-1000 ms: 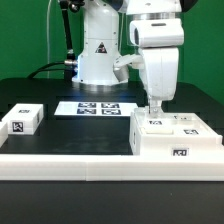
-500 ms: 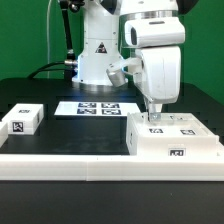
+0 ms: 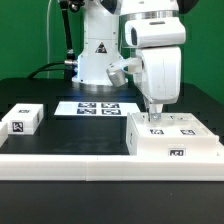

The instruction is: Assemble cabinet

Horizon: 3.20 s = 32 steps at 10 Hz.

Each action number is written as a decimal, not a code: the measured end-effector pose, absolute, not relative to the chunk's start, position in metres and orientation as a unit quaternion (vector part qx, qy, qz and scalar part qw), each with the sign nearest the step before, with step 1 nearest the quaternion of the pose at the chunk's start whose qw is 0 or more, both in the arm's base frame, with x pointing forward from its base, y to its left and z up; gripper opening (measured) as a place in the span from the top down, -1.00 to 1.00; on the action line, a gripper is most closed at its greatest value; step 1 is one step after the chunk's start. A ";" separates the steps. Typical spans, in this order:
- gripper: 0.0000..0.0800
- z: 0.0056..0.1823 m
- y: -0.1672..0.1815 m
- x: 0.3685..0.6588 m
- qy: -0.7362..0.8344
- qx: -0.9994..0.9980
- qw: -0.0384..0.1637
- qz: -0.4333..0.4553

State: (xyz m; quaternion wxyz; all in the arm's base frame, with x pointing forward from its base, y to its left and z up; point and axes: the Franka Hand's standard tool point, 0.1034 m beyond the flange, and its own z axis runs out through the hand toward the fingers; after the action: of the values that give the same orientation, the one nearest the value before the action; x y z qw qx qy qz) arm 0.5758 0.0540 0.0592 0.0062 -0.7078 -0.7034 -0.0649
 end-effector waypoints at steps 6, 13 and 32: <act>-0.97 0.058 0.053 0.575 -0.703 -0.708 0.007 -0.064; -0.99 0.088 0.071 0.531 -0.552 -0.829 -0.007 -0.082; -0.99 0.062 0.089 0.491 0.060 -0.991 0.072 -0.093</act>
Offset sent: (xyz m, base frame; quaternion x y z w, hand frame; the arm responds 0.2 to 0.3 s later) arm 0.0000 0.0000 0.0000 0.0000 0.0000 0.0000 1.0000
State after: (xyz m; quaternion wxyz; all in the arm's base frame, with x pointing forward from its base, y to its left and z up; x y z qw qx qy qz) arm 0.4909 0.0894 0.0616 0.0722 -0.9913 0.0597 -0.0930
